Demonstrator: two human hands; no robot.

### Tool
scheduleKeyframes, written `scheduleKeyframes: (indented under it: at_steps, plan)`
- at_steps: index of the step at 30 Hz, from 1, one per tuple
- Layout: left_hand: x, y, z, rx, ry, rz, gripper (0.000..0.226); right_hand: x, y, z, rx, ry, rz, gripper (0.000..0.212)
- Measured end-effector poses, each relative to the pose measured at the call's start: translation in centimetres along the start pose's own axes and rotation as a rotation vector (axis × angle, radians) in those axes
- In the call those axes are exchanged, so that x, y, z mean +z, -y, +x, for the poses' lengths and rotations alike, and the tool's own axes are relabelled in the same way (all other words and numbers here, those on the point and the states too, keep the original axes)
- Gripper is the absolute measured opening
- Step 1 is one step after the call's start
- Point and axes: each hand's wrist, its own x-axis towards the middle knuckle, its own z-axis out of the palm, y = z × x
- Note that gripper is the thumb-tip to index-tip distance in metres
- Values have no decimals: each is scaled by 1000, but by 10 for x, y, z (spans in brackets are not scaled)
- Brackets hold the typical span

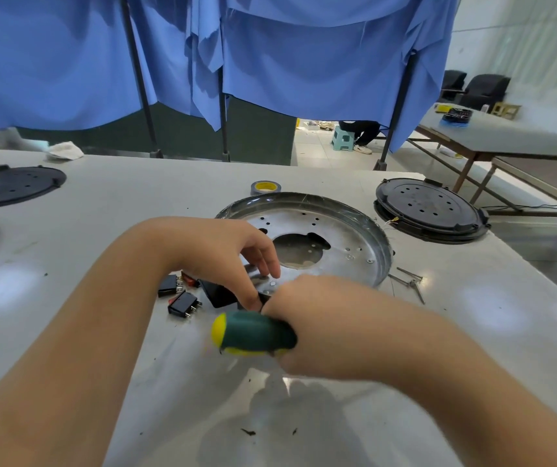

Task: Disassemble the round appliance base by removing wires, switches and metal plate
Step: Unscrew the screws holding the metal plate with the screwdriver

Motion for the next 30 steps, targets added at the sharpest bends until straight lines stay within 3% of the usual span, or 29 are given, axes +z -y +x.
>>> scheduleKeyframes:
  at_steps: [4,7,12,17,23,30]
  plan:
    - [0,-3,0,33,15,-5,37,-29,-27,-15,95,103,392,2]
    - [3,-9,0,30,8,-31,42,-44,-51,-25,161,93,502,2]
    - [13,-23,4,65,-25,-33,46,-50,-90,-35,353,29,513,5]
    - [31,-41,13,152,-180,-81,30,-41,-135,-43,532,-60,559,7]
    - [53,-55,27,239,-216,-152,23,-7,-187,-45,811,-58,494,14]
    - [61,-59,31,259,-272,-194,19,9,-202,-41,901,-74,419,15]
